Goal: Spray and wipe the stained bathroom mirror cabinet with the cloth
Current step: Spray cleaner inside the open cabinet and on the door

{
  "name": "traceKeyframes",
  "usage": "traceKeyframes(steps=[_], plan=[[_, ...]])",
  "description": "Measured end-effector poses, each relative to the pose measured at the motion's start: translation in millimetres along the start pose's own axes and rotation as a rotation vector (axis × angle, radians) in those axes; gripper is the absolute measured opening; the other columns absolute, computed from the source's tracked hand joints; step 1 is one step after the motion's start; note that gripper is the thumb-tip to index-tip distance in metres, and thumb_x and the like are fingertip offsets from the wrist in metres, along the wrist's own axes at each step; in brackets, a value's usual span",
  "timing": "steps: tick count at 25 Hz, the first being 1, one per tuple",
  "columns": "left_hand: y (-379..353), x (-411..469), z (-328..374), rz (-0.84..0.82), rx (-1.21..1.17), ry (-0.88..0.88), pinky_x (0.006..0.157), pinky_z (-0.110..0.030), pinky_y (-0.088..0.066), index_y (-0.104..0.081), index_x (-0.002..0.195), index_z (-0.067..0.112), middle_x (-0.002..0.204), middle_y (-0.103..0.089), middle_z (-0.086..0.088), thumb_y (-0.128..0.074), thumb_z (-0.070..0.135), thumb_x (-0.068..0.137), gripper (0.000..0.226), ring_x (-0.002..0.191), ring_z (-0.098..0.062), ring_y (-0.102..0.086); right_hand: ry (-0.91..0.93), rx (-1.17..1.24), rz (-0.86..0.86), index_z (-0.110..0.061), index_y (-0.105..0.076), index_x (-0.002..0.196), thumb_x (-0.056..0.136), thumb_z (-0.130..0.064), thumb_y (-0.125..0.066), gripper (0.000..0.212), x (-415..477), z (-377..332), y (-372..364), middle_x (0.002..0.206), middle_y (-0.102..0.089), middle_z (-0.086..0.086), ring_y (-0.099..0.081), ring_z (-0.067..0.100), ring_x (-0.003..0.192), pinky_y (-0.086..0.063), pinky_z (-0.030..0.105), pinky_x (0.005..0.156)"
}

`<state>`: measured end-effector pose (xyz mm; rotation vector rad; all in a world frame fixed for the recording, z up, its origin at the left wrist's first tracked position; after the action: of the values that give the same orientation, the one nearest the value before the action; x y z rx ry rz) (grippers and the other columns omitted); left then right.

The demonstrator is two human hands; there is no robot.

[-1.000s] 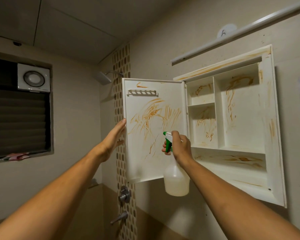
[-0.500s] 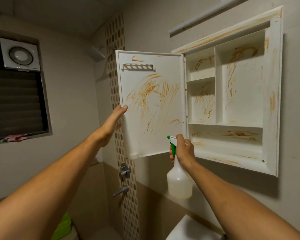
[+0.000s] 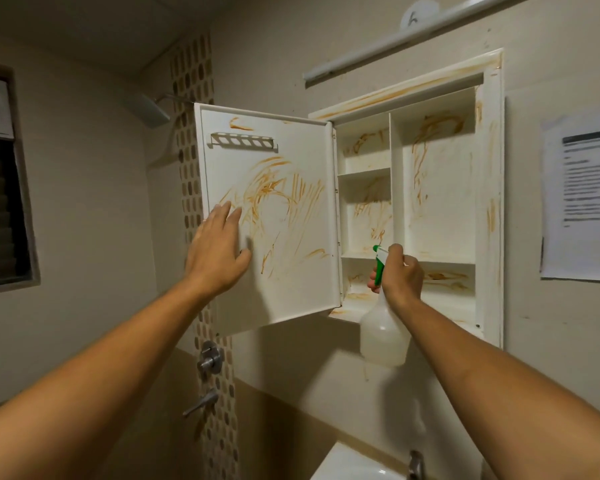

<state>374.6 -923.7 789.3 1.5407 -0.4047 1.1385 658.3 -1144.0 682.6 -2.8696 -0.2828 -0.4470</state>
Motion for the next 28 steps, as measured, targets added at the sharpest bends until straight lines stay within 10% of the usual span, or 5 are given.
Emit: traceKeyframes(steps=[11,16,24,28], plan=[[-97,107,102,-0.144,0.302,-0.414,0.129,-0.050,-0.002,-0.003,0.164,0.008,0.171,0.011,-0.017,-0.047,0.056,0.096,0.095,0.158,-0.034,0.013,0.402,-0.203,0.283,-0.013,-0.067,0.080,0.093,-0.048,-0.037,0.047,33,-179,12,0.078,-0.073,0.011,-0.074,0.028,0.069,-0.064,0.050,0.069],[-114,137,128,-0.072,0.443,-0.481,0.128,-0.055,0.001,0.001,0.162,0.001,0.170,0.009,-0.023,-0.055,0.068,0.090,0.113,0.157,-0.041,0.012,0.461,-0.323,0.374,-0.014,-0.071,0.112,0.092,-0.053,-0.038,0.055,35,-210,-4,0.106,-0.075,0.012,-0.073,0.029,0.096,-0.063,0.052,0.085],[-149,145,142,-0.133,0.434,-0.534,0.127,-0.056,0.004,-0.011,0.161,-0.002,0.167,0.007,-0.029,-0.047,0.082,0.086,0.118,0.156,-0.045,0.012,0.451,-0.546,0.491,-0.013,-0.070,0.083,0.095,-0.057,-0.038,0.056,38,-202,-31,0.081,-0.074,0.009,-0.073,0.031,0.079,-0.054,0.035,0.064],[-150,149,139,-0.123,0.403,-0.558,0.127,-0.056,0.004,-0.009,0.160,-0.003,0.167,0.007,-0.029,-0.045,0.083,0.086,0.119,0.156,-0.045,0.010,0.352,-0.289,0.664,-0.011,-0.072,0.114,0.098,-0.051,-0.040,0.053,31,-194,33,0.086,-0.075,0.009,-0.074,0.023,0.072,-0.065,0.047,0.074]])
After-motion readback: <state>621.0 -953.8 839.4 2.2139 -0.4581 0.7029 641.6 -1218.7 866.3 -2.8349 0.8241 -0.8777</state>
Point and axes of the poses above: each hand's wrist, its own x-axis towards the middle knuckle, its own y-axis out of the back of the hand, z = x × y, the point moved 10 cm from there along x, towards the middle knuckle
